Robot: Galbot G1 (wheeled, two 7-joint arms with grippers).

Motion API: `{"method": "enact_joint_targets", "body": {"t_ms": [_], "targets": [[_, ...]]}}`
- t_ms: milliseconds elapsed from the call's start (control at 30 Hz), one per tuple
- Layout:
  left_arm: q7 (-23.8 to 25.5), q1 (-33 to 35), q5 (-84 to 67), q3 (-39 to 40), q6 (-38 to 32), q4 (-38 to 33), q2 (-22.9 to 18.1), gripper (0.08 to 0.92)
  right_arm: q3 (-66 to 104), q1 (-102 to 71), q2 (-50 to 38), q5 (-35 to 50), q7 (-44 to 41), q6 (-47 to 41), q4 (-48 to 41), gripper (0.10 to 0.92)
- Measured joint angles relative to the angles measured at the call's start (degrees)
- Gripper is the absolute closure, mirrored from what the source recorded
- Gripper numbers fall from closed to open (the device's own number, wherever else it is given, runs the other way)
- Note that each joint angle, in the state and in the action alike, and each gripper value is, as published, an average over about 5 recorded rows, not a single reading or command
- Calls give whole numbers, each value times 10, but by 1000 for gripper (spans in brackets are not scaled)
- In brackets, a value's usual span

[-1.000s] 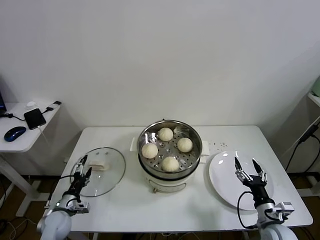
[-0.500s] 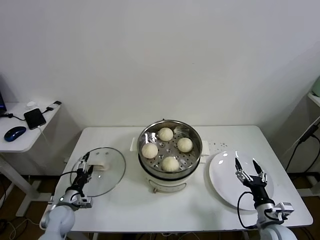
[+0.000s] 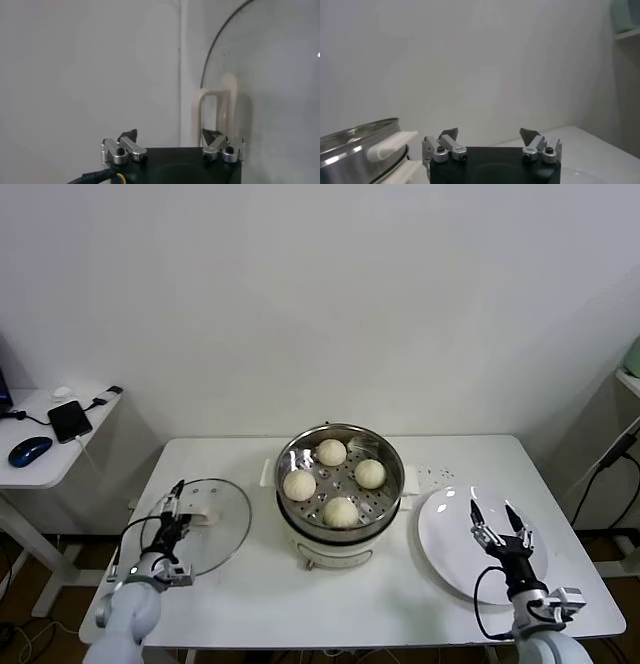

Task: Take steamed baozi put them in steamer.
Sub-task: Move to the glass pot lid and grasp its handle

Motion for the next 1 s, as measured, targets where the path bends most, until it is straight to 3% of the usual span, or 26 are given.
{"method": "enact_joint_targets", "body": {"t_ms": [267,367,1000], "targets": [[-7,-16,-1,3,8,19,-5,182,-1,4,1,-1,0,0,-6,203],[-10,-18,-2,3,10,26,-6,231,-1,5,2,-1,-1,1,-8,203],[-9,-31,-13,4,18,57,-7,775,1,10,3,-1,-1,-1,-13,203]]}}
